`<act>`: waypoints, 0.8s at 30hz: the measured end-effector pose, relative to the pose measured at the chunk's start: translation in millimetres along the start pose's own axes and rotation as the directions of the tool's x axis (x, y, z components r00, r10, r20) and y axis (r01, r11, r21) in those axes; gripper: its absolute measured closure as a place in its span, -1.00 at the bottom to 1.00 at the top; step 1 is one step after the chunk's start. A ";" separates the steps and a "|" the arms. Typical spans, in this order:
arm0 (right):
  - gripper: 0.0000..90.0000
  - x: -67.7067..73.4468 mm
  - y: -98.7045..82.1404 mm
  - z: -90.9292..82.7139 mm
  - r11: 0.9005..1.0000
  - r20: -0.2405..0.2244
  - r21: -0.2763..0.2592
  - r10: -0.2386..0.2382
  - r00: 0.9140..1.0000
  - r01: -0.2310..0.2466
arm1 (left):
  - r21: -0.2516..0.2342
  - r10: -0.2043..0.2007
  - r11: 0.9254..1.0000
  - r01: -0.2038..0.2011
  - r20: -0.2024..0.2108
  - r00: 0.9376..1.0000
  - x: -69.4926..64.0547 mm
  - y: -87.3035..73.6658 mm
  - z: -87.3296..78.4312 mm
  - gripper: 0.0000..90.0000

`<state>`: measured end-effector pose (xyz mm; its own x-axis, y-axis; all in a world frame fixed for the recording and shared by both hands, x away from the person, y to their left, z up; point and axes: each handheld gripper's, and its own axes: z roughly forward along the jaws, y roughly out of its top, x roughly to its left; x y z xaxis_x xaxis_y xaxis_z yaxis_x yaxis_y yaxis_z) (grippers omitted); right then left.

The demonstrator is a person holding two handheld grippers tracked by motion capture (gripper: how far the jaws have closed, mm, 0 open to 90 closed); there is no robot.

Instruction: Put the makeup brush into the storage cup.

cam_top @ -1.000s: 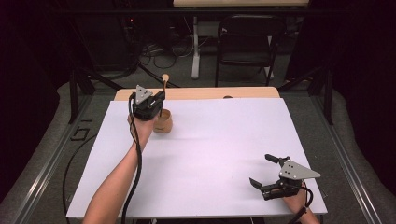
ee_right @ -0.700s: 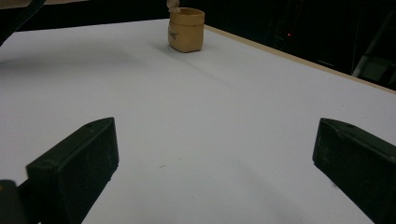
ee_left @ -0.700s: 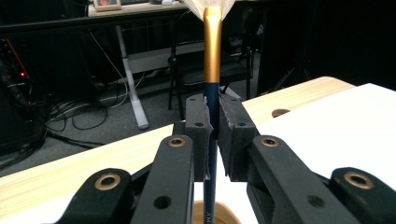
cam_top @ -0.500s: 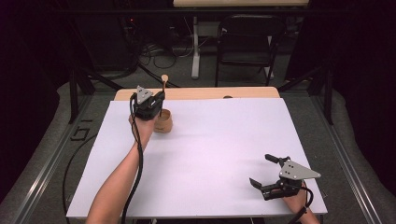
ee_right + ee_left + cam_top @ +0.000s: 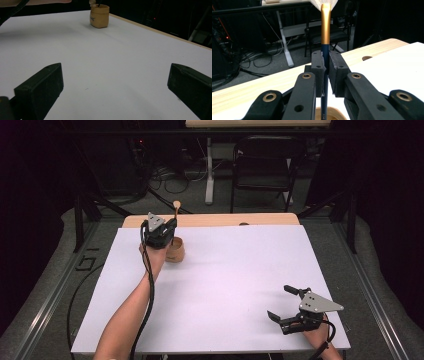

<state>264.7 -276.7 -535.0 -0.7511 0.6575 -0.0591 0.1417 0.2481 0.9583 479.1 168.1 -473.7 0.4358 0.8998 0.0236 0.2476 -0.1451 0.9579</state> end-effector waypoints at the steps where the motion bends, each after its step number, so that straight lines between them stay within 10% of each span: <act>1: -1.00 -0.1 0.0 -0.1 1.000 0.001 0.001 0.000 1.000 0.000 | 0.001 -0.002 1.000 0.002 0.000 1.000 0.2 -0.8 0.7 0.85; 24: -1.00 -0.2 -0.1 0.3 1.000 -0.001 0.002 0.001 1.000 -0.001 | 0.035 -0.015 0.999 0.015 -0.003 1.000 0.9 -8.0 5.8 0.85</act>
<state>265.0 -276.7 -535.2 -0.7514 0.6573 -0.0580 0.1435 0.2486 0.9579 482.5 167.7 -483.0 0.4296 0.9029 0.0105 0.2837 -0.1461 0.9477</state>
